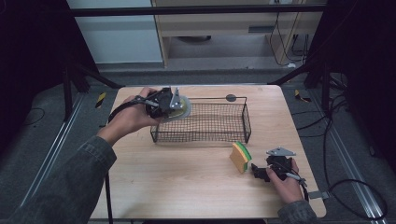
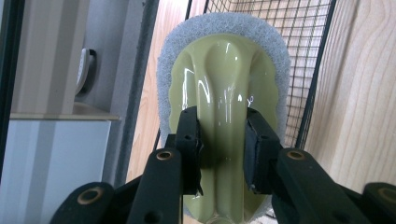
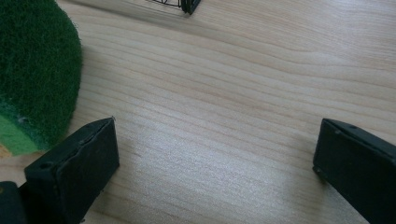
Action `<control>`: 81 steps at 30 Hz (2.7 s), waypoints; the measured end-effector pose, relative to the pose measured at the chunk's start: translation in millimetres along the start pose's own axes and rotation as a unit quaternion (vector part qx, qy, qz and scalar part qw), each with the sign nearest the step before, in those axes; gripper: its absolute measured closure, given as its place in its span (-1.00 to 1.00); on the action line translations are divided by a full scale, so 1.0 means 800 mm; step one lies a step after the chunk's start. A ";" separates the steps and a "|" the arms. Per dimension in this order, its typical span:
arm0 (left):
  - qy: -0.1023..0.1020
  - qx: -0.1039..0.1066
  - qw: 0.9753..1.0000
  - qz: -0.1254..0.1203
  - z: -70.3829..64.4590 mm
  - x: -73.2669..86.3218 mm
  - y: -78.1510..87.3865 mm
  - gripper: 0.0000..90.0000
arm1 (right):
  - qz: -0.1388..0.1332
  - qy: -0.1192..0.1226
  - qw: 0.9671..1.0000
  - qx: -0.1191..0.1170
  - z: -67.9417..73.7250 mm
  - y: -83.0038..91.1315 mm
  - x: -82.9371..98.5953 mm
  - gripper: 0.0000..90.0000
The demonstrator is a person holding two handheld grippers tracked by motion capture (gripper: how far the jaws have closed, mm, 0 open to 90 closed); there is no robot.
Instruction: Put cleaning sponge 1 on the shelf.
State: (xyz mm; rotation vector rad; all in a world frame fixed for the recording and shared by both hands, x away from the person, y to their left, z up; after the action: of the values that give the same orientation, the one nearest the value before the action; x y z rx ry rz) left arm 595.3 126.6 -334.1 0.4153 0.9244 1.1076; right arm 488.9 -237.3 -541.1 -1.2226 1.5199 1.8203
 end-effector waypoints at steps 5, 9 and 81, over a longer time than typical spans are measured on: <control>-0.005 0.002 1.000 -0.001 0.005 -0.003 -0.015 0.57 | 0.000 -0.001 1.000 -0.001 0.000 -0.001 0.000 -0.99; 0.001 0.002 1.000 -0.006 0.007 -0.003 -0.023 0.57 | 0.000 -0.001 1.000 -0.001 0.000 -0.001 0.000 -0.99; -0.002 0.069 0.997 0.046 -0.013 0.040 -0.069 0.57 | 0.000 0.001 1.000 0.000 0.002 -0.002 -0.001 -0.99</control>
State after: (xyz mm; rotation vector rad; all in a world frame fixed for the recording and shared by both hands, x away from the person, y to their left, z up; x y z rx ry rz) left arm 623.3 130.2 -392.0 0.5784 0.9905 1.1306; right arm 490.2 -235.4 -541.0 -1.2241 1.5199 1.8195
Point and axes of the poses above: each handheld gripper's, and its own axes: y roughly backward along the jaws, x roughly out of its underside, z roughly to its left, the point moved 4 cm from there along -y, roughly forward along the jaws, and after that the axes turned 12 degrees about -z, right-handed, at the moved point
